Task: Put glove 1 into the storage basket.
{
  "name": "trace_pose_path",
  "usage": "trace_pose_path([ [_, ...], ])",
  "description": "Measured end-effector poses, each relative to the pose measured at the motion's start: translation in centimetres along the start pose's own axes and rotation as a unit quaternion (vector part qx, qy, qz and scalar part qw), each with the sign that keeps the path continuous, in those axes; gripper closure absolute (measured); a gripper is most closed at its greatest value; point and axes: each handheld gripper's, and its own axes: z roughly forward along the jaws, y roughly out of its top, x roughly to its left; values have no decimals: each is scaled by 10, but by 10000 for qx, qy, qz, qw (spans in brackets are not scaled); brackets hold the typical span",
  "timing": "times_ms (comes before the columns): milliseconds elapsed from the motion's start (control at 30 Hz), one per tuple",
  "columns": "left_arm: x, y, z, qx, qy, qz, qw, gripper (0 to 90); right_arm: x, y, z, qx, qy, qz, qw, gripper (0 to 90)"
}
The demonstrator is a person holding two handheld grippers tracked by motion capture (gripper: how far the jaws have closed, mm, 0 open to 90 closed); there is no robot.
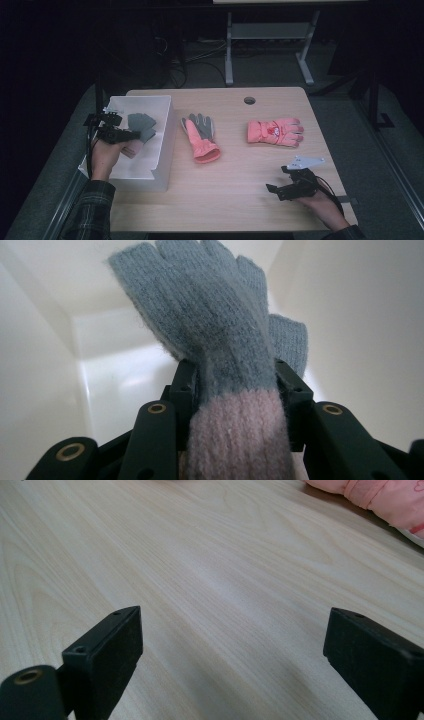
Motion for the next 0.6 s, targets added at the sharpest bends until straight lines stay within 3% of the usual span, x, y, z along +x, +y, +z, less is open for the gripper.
trace_pose_path([
  [200, 5, -10, 20, 262, 146, -61, 9995, 591, 0, 0, 0, 14, 20, -1, 10000, 87],
  [300, 5, -13, 26, 402, 275, 31, 9988, 579, 0, 0, 0, 0, 30, 16, 10000, 87],
  [433, 9, -17, 30, 507, 301, -63, 9982, 552, 0, -1, 0, 23, 40, 18, 10000, 87],
  [567, 7, -16, 34, 609, 450, -7, 9971, 460, 0, -1, 1, 25, 39, 9, 10000, 87],
  [600, 6, -16, 34, 567, 452, -74, 9973, 439, 1, -1, 1, 15, 43, 15, 10000, 87],
])
